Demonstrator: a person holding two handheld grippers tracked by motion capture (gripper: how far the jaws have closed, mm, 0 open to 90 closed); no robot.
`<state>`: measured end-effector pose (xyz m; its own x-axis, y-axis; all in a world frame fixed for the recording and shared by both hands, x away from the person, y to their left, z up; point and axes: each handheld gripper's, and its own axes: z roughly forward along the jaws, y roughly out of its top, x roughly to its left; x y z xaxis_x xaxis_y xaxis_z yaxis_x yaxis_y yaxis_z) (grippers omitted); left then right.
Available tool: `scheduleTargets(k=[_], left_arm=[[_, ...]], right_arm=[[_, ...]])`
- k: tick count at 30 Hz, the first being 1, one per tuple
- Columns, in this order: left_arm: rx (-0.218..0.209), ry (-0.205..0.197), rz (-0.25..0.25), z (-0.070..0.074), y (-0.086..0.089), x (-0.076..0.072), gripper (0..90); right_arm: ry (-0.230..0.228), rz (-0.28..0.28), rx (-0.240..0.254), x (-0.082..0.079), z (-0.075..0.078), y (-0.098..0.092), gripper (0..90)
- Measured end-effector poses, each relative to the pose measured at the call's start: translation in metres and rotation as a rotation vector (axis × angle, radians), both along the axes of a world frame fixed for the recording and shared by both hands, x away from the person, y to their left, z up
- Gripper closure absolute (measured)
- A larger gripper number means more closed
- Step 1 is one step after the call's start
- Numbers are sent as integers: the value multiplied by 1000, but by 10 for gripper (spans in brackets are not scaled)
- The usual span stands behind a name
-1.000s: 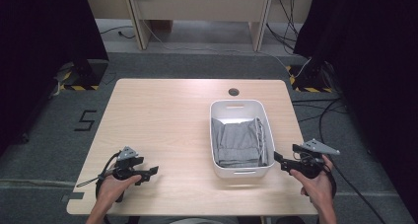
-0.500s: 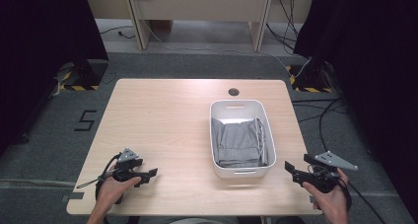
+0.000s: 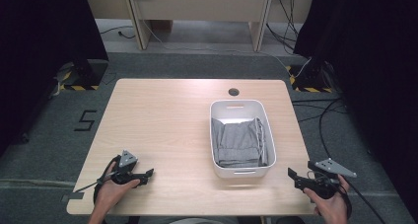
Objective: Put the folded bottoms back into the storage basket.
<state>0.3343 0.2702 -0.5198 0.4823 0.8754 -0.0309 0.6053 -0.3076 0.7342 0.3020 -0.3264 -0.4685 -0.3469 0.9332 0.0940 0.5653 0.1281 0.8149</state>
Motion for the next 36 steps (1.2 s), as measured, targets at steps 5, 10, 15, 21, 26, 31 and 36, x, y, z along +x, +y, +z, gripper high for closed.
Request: scheduleTargets(k=[5, 10, 15, 21, 26, 31, 36], left_arm=[[-9, -14, -2, -2, 1, -1, 193], [-8, -17, -1, -2, 1, -2, 193], [-14, -26, 6, -3, 1, -2, 191], [-13, -26, 5, -3, 1, -2, 191], [-14, -27, 5, -3, 1, -2, 191], [-14, -27, 5, -3, 1, -2, 191], [-13, -26, 5, -3, 1, -2, 191]], right_arm=[[13, -14, -1, -1, -11, -1, 167], [39, -3, -15, 2, -24, 5, 168], [82, 31, -44, 6, -39, 12, 169], [92, 43, -88, 7, -46, 13, 162], [94, 51, -115, 7, -47, 16, 130], [103, 80, -143, 7, -48, 18, 70], [103, 80, -144, 7, -48, 19, 68]])
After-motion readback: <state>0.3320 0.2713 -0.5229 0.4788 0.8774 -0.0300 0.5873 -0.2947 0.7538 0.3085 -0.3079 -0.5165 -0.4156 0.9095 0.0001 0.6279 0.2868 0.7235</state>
